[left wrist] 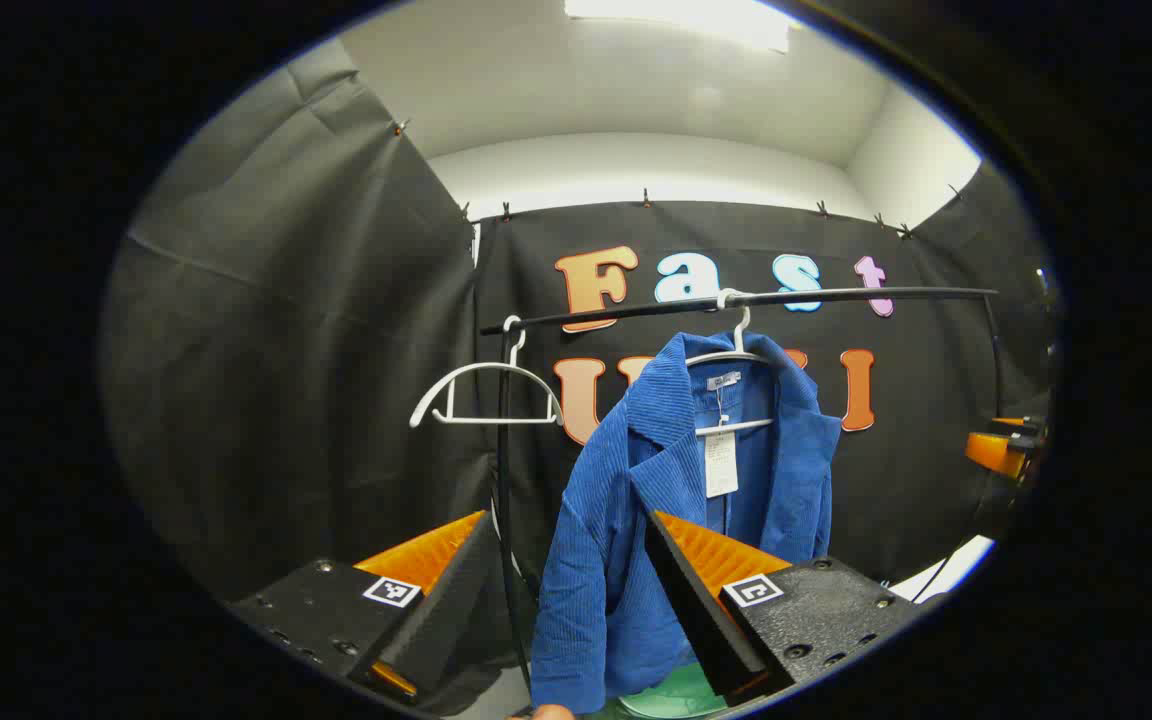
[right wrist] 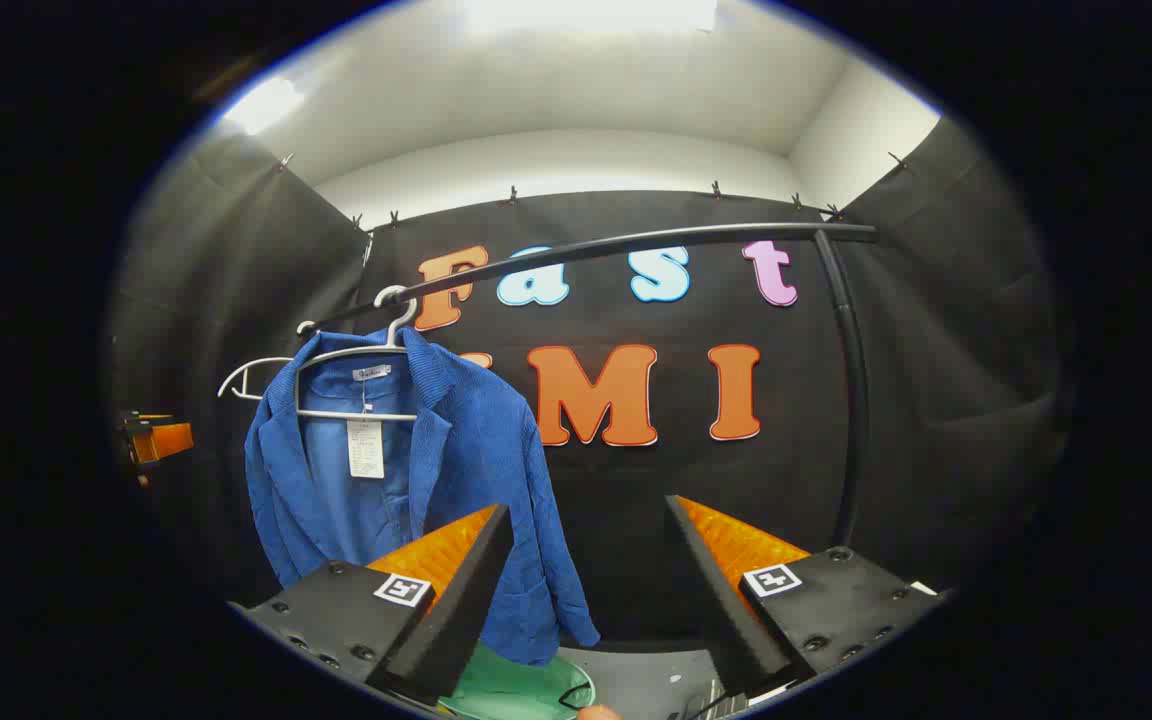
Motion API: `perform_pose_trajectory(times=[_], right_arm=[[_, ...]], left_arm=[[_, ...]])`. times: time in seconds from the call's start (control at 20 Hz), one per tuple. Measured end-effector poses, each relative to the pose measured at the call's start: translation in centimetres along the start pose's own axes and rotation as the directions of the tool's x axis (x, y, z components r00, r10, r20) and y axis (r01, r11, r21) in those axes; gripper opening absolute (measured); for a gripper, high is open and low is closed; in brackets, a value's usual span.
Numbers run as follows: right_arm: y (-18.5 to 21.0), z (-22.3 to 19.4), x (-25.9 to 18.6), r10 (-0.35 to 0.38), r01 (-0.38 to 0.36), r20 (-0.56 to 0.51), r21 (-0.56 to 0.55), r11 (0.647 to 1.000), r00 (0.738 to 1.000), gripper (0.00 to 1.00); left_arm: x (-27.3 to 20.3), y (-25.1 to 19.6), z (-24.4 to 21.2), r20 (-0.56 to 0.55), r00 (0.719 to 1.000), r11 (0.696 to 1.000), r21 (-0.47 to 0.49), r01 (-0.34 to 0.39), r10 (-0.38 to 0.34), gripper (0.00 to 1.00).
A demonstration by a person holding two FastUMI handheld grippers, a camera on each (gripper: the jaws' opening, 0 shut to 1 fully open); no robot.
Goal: Grasp the clothes on the hanger with both hands and then place them into the laundry hamper below.
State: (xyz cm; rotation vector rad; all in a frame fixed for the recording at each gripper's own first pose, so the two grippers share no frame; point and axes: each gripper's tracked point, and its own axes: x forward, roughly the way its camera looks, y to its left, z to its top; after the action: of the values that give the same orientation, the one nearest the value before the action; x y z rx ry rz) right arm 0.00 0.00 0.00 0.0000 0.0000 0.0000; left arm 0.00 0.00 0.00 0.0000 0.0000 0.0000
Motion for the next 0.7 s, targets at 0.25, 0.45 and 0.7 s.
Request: perform_pose_trajectory(times=[0.25, 0.45, 0.7], right_arm=[[0.2, -0.7, 0.5, 0.016, -0.015, -0.016, 0.034, 0.999, 1.0, 1.0], [0.5, -2.0, 1.2, 0.03, -0.029, -0.037, 0.042, 0.999, 0.999, 0.98], [-0.1, -2.3, 1.9, 0.021, -0.019, -0.028, 0.045, 0.999, 0.999, 0.98]], left_arm=[[1.3, -2.9, -1.6, -0.05, 0.997, 0.997, -0.052, 0.064, -0.067, 0.93], [1.5, -4.2, -2.6, -0.081, 0.992, 0.995, -0.041, 0.094, -0.097, 0.93], [2.2, -5.3, -2.7, -0.08, 0.991, 0.994, -0.037, 0.106, -0.108, 0.95]])
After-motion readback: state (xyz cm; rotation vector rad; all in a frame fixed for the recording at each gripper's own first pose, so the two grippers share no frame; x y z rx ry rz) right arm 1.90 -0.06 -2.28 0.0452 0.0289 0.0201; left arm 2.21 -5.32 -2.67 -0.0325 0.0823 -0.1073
